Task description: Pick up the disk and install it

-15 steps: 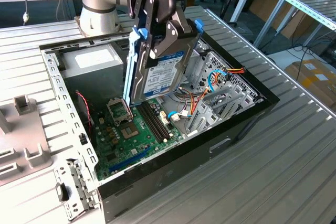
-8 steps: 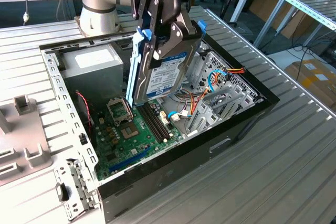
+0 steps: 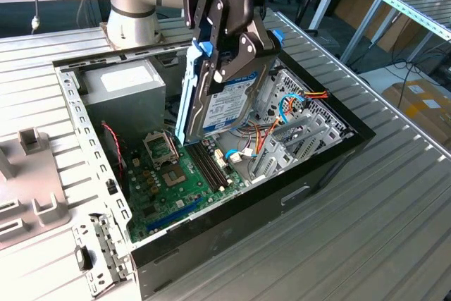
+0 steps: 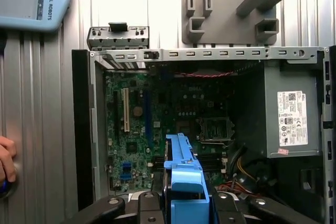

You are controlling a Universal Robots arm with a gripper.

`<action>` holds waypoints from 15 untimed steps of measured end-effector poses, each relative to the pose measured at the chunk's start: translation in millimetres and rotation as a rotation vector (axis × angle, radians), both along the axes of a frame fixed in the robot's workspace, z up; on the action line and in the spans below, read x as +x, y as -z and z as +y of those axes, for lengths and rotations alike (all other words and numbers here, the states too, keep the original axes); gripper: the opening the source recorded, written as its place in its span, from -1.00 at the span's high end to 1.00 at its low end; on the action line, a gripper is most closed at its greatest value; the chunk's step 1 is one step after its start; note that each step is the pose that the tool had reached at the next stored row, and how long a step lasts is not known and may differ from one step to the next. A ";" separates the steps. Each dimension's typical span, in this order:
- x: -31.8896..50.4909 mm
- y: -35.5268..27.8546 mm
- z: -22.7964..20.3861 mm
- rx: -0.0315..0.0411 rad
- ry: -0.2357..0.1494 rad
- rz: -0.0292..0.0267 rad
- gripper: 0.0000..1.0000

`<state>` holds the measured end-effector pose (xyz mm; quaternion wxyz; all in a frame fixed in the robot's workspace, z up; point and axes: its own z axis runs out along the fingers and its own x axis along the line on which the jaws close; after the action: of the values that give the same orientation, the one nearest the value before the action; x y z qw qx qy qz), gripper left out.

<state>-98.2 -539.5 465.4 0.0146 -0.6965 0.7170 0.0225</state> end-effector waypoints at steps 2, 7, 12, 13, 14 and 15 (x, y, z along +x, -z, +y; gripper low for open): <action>0.7 0.1 -0.7 0.0000 0.000 0.0000 0.26; 2.5 0.2 -2.4 0.0000 0.000 0.0000 0.26; 9.2 0.8 -7.2 0.0000 0.000 0.0000 0.26; 9.6 0.9 -7.6 -0.0001 0.000 0.0000 0.26; 10.4 1.0 -8.3 0.0000 0.000 0.0000 0.26; 10.9 1.0 -8.8 -0.0001 0.000 0.0000 0.26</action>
<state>-87.3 -548.3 464.3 0.0146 -0.6965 0.7170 0.0225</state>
